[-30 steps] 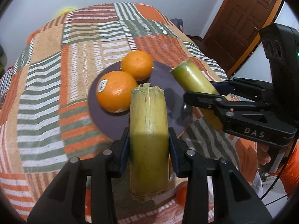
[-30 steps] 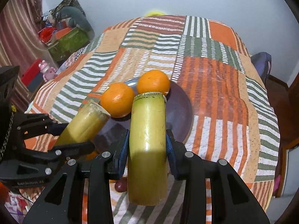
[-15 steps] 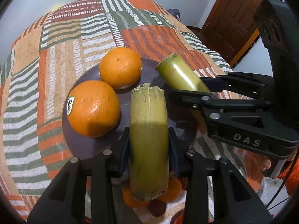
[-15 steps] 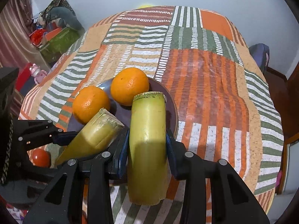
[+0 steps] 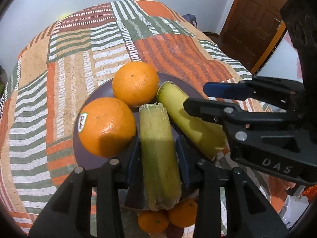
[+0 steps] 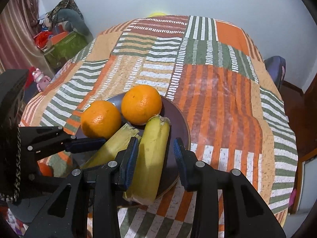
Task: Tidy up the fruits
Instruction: 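Lower both yellow fruits onto the plate and open both tools, then move both tools toward the two red tomatoes on the bed cover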
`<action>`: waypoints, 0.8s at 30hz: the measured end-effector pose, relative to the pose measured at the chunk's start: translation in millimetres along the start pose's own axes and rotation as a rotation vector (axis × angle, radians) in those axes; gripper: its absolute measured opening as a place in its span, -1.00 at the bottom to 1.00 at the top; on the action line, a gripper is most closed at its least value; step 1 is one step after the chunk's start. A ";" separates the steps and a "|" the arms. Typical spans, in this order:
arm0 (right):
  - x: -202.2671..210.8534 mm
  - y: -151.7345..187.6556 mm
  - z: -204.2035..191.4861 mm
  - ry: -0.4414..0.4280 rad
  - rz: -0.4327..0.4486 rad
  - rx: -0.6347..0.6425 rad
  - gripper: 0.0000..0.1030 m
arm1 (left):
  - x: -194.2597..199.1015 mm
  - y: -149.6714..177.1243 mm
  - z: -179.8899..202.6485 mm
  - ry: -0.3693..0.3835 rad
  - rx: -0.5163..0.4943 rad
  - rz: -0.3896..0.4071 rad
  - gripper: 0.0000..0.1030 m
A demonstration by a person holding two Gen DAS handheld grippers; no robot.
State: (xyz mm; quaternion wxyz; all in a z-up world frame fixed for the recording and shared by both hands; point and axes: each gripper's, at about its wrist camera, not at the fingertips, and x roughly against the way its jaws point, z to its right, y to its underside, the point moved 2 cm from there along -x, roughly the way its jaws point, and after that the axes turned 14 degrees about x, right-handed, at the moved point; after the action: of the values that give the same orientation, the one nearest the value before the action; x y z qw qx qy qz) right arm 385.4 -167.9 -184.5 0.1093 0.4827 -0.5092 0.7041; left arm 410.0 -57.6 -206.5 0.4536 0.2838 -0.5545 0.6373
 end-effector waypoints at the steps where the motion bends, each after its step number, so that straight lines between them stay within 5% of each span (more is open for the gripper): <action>1: 1.9 1.8 0.4 0.000 0.003 -0.006 -0.34 | 4.9 0.1 -0.8 0.000 0.000 0.012 -0.26; 7: 14.4 15.4 2.2 0.009 -0.002 -0.033 -0.34 | 32.9 -0.3 -13.5 -0.005 0.034 0.051 -0.25; 12: 26.6 31.2 -0.9 -0.013 -0.006 -0.064 -0.34 | 59.2 10.0 -36.7 -0.025 0.081 0.074 -0.03; 24: 62.5 70.1 -59.5 -0.089 0.016 -0.076 -0.24 | 109.7 76.2 -72.8 -0.082 0.128 0.091 -0.02</action>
State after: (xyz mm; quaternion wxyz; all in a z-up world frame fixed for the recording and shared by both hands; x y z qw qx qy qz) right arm 274.5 -172.1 -178.9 0.0990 0.5051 -0.5437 0.6630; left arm 305.4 43.5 -162.1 0.3819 0.3127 -0.5431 0.6793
